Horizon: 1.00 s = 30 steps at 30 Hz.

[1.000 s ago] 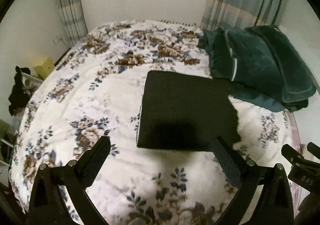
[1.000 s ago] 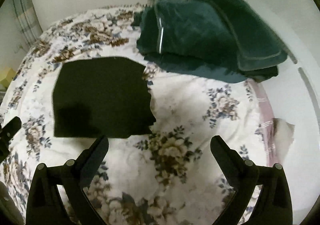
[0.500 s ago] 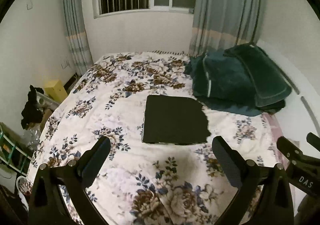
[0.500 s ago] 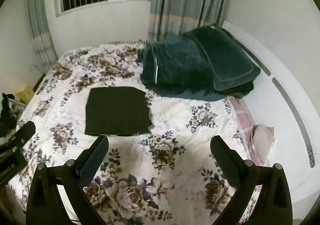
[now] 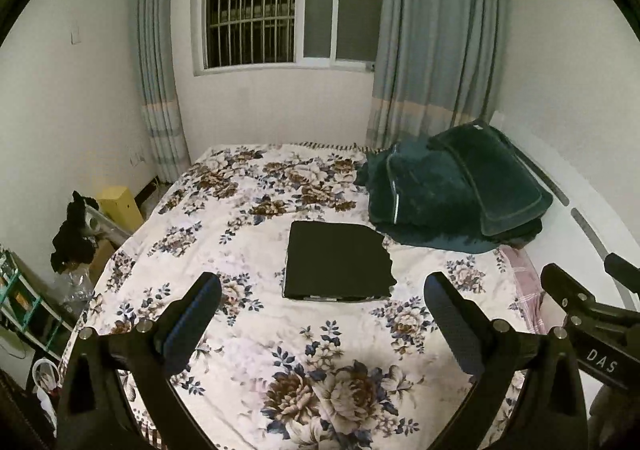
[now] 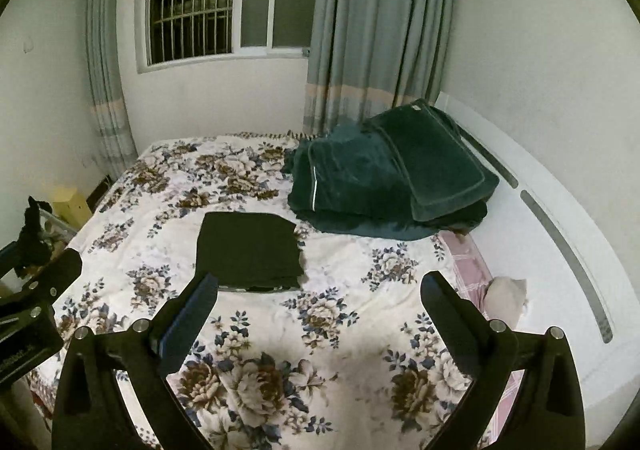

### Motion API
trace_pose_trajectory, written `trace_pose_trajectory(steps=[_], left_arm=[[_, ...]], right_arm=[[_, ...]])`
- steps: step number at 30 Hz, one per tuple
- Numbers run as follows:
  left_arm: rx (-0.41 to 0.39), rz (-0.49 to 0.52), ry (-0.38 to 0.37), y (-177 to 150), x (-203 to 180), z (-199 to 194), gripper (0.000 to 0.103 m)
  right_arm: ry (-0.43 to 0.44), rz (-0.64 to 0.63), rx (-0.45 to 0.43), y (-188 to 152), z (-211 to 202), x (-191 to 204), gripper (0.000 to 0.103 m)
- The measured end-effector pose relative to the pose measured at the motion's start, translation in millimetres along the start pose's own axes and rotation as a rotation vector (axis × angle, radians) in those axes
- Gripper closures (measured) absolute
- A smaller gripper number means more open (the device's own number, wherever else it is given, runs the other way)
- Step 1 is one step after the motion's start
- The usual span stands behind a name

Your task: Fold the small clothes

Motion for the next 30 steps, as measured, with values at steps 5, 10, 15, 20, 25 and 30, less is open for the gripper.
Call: trace_pose_trajectory(steps=[5,10,15,20,25,30], left_arm=[[-0.026,0.005,0.008,-1,4,-19,0.0],[-0.03,0.002,0.017,-7,3,-30,0.0],[-0.031,-0.002,0.02,-10,2,-37,0.0],[-0.023,-0.008,0.012,-13,1,-41,0.0],[-0.019,-0.01,0.033,-17,2,-45,0.0],[-0.021,-0.017,0.045,-19,4,-49,0.0]], right_arm=[[0.011,-0.015,-0.029,1,-30,2,0.0],[0.033,-0.023,-0.035,0,-45,4,0.0],[0.038,-0.017,-0.04,-3,-52,5,0.0],[0.046,-0.021,-0.042,-2,-53,3,0.0],[0.062,-0.026,-0.034,-1,-58,5,0.0],[0.076,-0.028,-0.022,2,-57,2,0.0]])
Point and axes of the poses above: each gripper's, at about its wrist camera, not at the fingertips, and z roughly the way its jaws point, x to its left, y to its top, the point moved 5 cm from there along z, roughly the way its jaws point, and after that the axes turned 10 degrees about y, right-handed, at the moved point
